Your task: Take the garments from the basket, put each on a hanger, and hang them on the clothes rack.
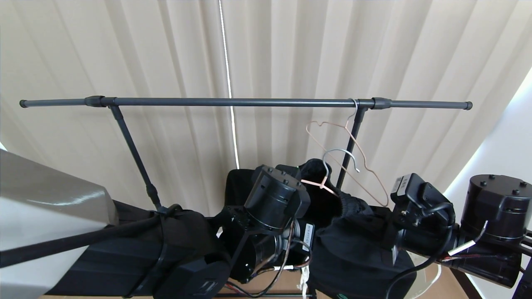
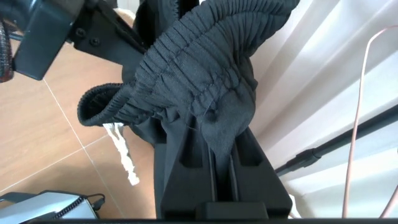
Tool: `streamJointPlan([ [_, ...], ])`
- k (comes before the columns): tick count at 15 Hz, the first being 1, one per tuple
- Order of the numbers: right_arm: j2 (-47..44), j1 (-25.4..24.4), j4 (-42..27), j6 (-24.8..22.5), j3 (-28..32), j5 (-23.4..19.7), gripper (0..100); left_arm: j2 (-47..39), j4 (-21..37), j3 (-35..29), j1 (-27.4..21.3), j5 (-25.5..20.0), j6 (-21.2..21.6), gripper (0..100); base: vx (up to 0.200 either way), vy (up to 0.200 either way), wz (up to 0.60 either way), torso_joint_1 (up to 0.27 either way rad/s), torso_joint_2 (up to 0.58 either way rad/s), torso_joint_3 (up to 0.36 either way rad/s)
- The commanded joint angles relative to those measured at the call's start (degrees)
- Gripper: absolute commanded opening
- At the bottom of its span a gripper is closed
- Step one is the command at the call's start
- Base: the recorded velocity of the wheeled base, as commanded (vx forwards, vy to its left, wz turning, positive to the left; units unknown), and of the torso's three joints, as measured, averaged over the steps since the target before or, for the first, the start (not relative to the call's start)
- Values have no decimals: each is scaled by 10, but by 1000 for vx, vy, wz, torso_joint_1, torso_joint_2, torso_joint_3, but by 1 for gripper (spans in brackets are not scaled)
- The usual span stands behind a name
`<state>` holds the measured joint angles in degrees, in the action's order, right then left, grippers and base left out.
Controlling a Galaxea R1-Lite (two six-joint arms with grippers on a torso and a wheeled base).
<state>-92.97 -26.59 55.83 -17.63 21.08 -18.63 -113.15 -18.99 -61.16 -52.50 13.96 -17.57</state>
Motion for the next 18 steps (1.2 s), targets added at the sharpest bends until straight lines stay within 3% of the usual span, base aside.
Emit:
streamJointPlan([
  [1, 3, 0, 0, 0, -1, 0, 0, 1, -1, 1, 0, 13, 0, 100, 0, 0, 0, 0, 0, 0],
  [4, 3, 0, 0, 0, -1, 1, 0, 18, -1, 14, -1, 51, 0, 100, 0, 0, 0, 0, 0, 0],
  [16, -4, 0, 0, 2, -2, -7, 0, 199, -1, 154, -21, 49, 6, 100, 0, 0, 0, 0, 0, 0],
  [18, -4, 5, 2, 2, -9, -55, 0, 252, 0, 168, 6, 33, 57, 100, 0, 0, 0, 0, 0, 0],
])
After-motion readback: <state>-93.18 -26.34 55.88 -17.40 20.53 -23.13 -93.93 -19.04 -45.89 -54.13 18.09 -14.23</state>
